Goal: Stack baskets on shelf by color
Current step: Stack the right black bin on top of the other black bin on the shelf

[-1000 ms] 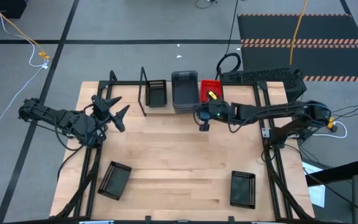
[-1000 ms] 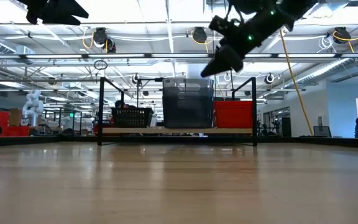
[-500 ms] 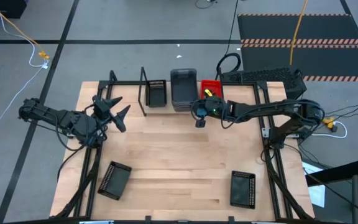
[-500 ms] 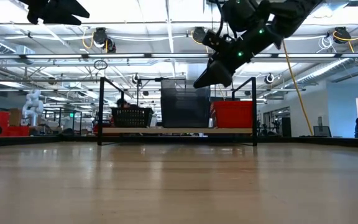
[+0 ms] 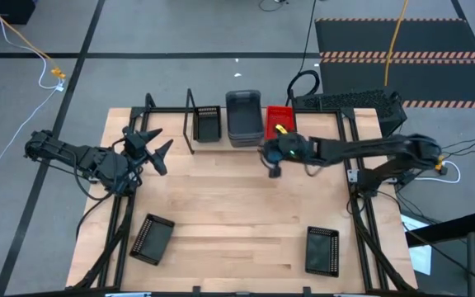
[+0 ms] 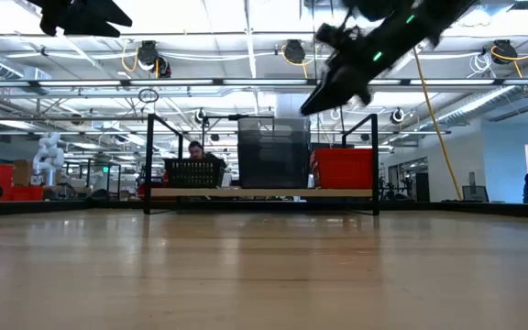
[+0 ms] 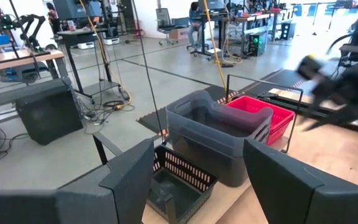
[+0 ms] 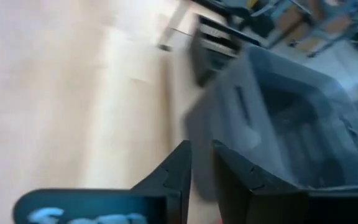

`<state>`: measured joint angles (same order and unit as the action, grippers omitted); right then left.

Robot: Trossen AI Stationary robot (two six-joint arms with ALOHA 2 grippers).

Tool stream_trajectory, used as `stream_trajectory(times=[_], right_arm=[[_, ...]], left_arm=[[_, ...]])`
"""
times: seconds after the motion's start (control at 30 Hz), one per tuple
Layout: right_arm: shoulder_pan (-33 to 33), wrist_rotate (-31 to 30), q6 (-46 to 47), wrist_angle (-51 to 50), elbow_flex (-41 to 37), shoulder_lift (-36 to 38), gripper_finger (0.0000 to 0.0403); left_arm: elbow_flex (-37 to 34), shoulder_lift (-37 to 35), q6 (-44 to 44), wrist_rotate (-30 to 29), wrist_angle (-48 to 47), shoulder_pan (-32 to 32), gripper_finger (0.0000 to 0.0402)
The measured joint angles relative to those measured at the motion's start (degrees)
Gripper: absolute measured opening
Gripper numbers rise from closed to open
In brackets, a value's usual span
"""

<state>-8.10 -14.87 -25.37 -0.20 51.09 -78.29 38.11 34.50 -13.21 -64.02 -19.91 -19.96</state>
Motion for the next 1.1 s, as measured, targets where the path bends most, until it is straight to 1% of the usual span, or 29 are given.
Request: stream_trajectory(times=[0.07,0.17,0.23,0.37,0.47,0.57,0.63,0.73,0.8,0.93,1.03,1.1], right_arm=[[3.62,0.04,2.99,-6.85,0.02,4.88,0.0056],[10.21,0.5,10.92,-15.71,0.05,11.22,0.0067],[15.04,3.0,16.51,-21.05,0.07,13.8,0.0078],[25.81,7.76,31.4,-27.58,0.07,14.32,0.0111],[33.47,11.5,43.61,-27.51,0.07,12.86,0.0138],[40.32,12.41,55.86,-27.66,0.04,11.07,0.0157],[44.2,12.0,63.25,-27.67,0.09,9.73,0.016],[49.51,12.29,72.18,-28.61,0.07,6.66,0.0159],[52.8,14.36,76.35,-28.38,0.09,4.93,0.0157],[58.51,16.44,81.95,-30.06,2.21,1.4,0.0156],[62.32,16.11,84.74,-33.16,4.76,-0.13,0.0156],[64.7,14.57,86.33,-33.63,6.27,-1.12,0.0155]], left_arm=[[0.0,0.0,0.0,0.1,-0.58,-0.03,0.025],[0.0,0.0,-0.46,0.12,-0.99,-0.03,0.025],[-0.02,0.0,-0.95,0.12,-0.89,-0.03,0.025],[-0.02,0.01,-3.17,0.17,-0.31,-0.03,0.025],[-0.02,1.0,-5.23,1.56,1.76,-0.03,0.025],[-0.02,3.61,-4.9,2.68,6.0,-0.03,0.025],[-0.02,6.16,-2.94,2.77,10.52,-0.03,0.025],[-0.02,11.07,2.68,2.99,20.71,0.08,0.025],[-0.02,14.67,7.48,4.75,28.65,0.08,0.025],[-0.02,21.63,14.98,11.08,43.55,0.08,0.025],[-0.02,25.72,16.82,15.08,51.73,0.08,0.025],[-0.02,27.87,16.96,16.89,55.67,0.08,0.025]])
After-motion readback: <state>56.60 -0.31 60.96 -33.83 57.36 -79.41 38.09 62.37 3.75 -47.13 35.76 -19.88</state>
